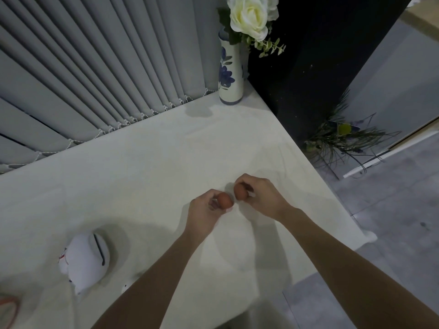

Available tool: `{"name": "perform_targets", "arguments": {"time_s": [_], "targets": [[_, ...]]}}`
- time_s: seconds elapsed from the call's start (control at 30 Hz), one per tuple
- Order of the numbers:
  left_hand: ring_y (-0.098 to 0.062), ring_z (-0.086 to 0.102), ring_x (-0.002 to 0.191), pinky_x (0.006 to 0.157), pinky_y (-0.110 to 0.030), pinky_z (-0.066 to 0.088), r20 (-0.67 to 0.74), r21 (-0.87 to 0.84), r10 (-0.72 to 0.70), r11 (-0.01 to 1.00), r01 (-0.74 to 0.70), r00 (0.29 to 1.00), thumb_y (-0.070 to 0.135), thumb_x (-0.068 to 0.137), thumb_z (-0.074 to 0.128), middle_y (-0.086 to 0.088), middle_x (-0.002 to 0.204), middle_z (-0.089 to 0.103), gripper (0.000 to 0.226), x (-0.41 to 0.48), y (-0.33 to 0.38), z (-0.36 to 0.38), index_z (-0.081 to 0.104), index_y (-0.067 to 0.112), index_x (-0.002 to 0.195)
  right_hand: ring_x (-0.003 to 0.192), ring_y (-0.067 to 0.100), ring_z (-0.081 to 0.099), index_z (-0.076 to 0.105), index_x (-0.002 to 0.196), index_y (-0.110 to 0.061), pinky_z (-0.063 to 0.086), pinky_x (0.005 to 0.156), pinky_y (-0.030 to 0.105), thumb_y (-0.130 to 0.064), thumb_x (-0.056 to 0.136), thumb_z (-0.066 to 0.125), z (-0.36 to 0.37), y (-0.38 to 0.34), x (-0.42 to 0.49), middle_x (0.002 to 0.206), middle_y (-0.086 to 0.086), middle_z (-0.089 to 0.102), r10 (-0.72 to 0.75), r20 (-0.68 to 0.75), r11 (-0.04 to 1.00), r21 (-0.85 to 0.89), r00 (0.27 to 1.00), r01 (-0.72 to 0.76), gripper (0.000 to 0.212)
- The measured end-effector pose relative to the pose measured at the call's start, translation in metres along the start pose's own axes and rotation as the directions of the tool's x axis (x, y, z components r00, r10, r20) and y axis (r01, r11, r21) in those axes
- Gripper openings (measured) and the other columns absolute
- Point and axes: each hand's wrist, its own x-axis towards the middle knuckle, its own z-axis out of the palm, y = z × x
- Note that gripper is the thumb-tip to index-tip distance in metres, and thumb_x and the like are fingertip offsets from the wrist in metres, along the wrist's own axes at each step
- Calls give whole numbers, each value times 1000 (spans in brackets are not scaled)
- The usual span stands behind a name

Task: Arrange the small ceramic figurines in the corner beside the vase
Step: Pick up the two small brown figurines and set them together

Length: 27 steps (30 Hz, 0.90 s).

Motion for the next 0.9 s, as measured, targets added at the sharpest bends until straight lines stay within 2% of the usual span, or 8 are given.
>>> {"name": "perform_targets", "arguments": {"time_s": [0.2, 0.3, 0.43, 0.5, 0.57, 0.67, 0.8, 0.9], "targets": [[6, 54, 56, 64, -8, 51, -1, 63, 27, 998, -27, 1000, -5, 69, 75, 12, 67, 65, 29, 1, -3, 0, 66, 22, 70, 81, 22, 59, 55, 86, -20, 52, 81, 32, 7, 72, 57, -5, 1, 3, 83, 4, 63, 25, 37, 1000, 6, 999, -26, 31], [5, 54, 59, 66, -11, 51, 11, 80, 34, 996, -35, 999, -5, 70, 74, 10, 68, 64, 21, 1, -3, -1, 69, 14, 76, 80, 19, 59, 55, 86, -20, 50, 79, 24, 5, 72, 59, -5, 2, 3, 80, -1, 63, 28, 41, 1000, 4, 999, -28, 30], [-27, 58, 72, 77, -37, 53, 3, 92, 41, 995, -41, 999, -5, 71, 72, -11, 78, 68, 14, 3, -1, 0, 69, 3, 83, 75, 9, 57, 53, 85, -26, 50, 77, 18, 4, 71, 61, -3, 4, 3, 73, -15, 58, 43, 49, 998, 41, 998, -45, 34], [-26, 55, 71, 74, -32, 51, 11, 97, 40, 994, -41, 999, -4, 71, 73, -14, 80, 68, 17, 2, -1, 0, 69, 3, 85, 76, 4, 57, 54, 89, -27, 49, 78, 18, 6, 71, 61, -3, 5, 2, 76, -17, 57, 48, 58, 998, 45, 997, -51, 38], [-17, 53, 70, 70, -22, 47, 34, 122, 29, 992, -33, 999, -4, 68, 76, -5, 84, 64, 29, 1, -1, -1, 69, 6, 94, 85, 9, 60, 54, 99, -29, 50, 82, 24, 8, 71, 62, -4, 5, 2, 88, -16, 58, 53, 79, 995, 74, 995, -59, 47], [-15, 56, 81, 77, -20, 47, 50, 204, 37, 978, -46, 998, 1, 65, 80, 1, 100, 62, 54, -3, -3, -10, 63, 9, 116, 105, 18, 60, 50, 107, -46, 48, 93, 30, 6, 65, 73, -12, 3, -2, 110, -8, 56, 64, 127, 983, 162, 990, -84, 70], [-13, 54, 87, 76, -16, 45, 53, 282, 81, 955, -92, 995, 7, 69, 80, -1, 114, 59, 60, -12, -7, -40, 57, 13, 125, 117, 16, 53, 44, 109, -59, 41, 99, 25, -25, 53, 87, -31, -12, -8, 117, -9, 53, 61, 140, 981, 175, 988, -85, 78], [-14, 55, 89, 68, -7, 46, 10, 281, 138, 950, -135, 990, 5, 69, 79, -10, 122, 59, 57, -20, -8, -73, 59, 8, 123, 118, 11, 53, 47, 113, -52, 40, 98, 19, -47, 50, 77, -39, -36, -3, 118, -8, 55, 27, 56, 983, 179, 998, -37, 69]]}}
